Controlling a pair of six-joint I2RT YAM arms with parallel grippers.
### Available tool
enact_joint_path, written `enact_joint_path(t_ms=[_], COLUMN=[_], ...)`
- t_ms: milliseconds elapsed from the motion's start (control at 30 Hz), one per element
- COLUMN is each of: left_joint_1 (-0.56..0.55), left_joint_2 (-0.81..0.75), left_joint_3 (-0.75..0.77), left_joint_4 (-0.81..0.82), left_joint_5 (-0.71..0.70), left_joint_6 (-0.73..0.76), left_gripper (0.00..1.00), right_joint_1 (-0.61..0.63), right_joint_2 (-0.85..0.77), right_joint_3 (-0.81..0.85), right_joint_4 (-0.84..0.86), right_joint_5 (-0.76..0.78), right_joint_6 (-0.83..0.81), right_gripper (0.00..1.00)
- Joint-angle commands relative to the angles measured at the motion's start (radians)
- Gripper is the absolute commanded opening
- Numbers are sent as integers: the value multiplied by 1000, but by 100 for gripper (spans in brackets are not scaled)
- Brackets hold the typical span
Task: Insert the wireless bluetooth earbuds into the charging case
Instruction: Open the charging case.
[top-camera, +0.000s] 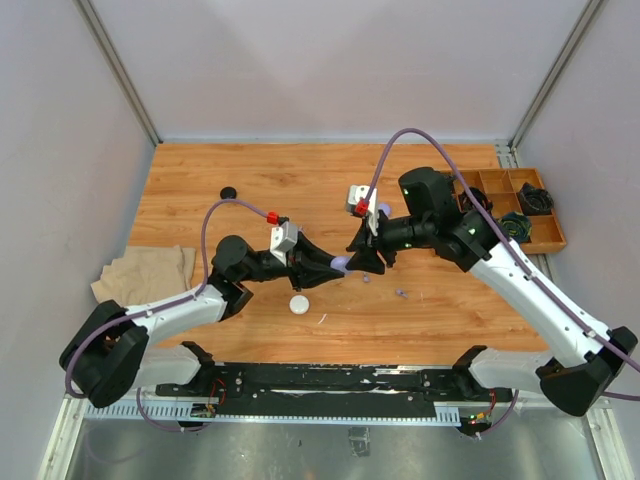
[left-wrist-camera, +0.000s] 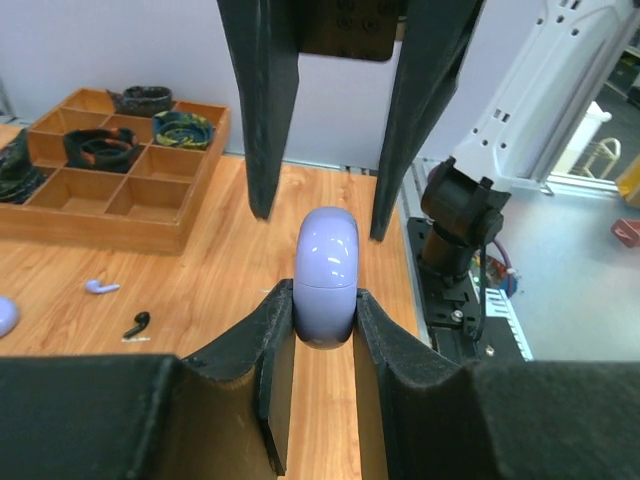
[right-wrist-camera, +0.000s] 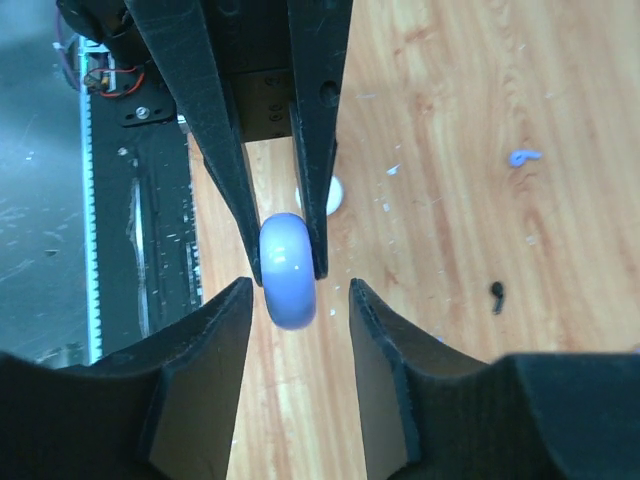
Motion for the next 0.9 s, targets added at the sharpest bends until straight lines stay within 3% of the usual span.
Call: enact_joint_path(t_ms=[0,233,400,600,867], left_joint_1=[0,0,0,0,0], left_joint_2=[-56,-118,-141,-140,-153], left_joint_3=[-48,-164,-207,-232,-237], left_joint_4=[43,178,218,281,298], left_joint_5=[-118,-280,-338,-357,-313], left_joint_6=[41,39,47,12,37], left_gripper=[0,0,0,0,0], right_joint_1=[12,13,14,33,95], right_joint_2=[-63,-137,-224,-282,-237], right_joint_3=[-31,-140,-315,-471,-486], right_joint_4=[81,233,506,774,864], right_joint_5=[42,101,79,86,123], right_joint_6=[7,14,-3,-47,-110], right_gripper=[50,69,77,78,77])
